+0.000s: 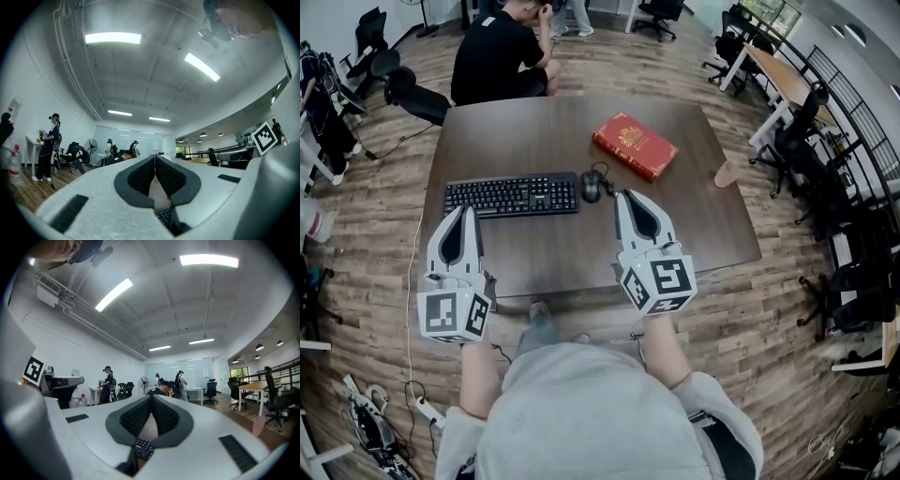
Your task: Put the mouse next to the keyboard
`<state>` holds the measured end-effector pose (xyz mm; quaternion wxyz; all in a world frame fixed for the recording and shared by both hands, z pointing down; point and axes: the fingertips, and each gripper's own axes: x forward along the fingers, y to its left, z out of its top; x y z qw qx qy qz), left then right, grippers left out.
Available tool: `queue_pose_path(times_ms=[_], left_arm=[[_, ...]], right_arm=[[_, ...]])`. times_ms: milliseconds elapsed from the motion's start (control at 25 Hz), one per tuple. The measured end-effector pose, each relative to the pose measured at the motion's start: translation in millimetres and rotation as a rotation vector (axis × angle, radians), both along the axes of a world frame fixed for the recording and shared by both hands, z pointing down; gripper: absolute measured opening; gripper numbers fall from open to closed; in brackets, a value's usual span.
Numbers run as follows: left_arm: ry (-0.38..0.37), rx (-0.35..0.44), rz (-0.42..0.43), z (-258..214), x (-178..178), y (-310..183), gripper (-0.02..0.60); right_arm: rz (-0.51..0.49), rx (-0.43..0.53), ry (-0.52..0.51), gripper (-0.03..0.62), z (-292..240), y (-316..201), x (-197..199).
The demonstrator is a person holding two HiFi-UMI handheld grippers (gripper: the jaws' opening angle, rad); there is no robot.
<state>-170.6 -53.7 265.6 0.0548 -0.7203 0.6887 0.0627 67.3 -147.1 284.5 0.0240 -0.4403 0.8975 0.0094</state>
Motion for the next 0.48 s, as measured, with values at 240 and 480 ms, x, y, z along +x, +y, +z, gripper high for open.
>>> queue_pose_path(times_ms=[240, 480], left_arm=[[0.004, 0.002, -0.005, -0.6, -0.6, -0.7, 0.012], [0.002, 0.005, -0.007, -1.0, -2.8, -1.3, 0.012]], right_arm=[[0.001, 0.005, -0.003, 0.02, -2.1, -1.2, 0.9], [0.004, 0.005, -0.006, 0.02, -1.4, -2.4, -0.1]])
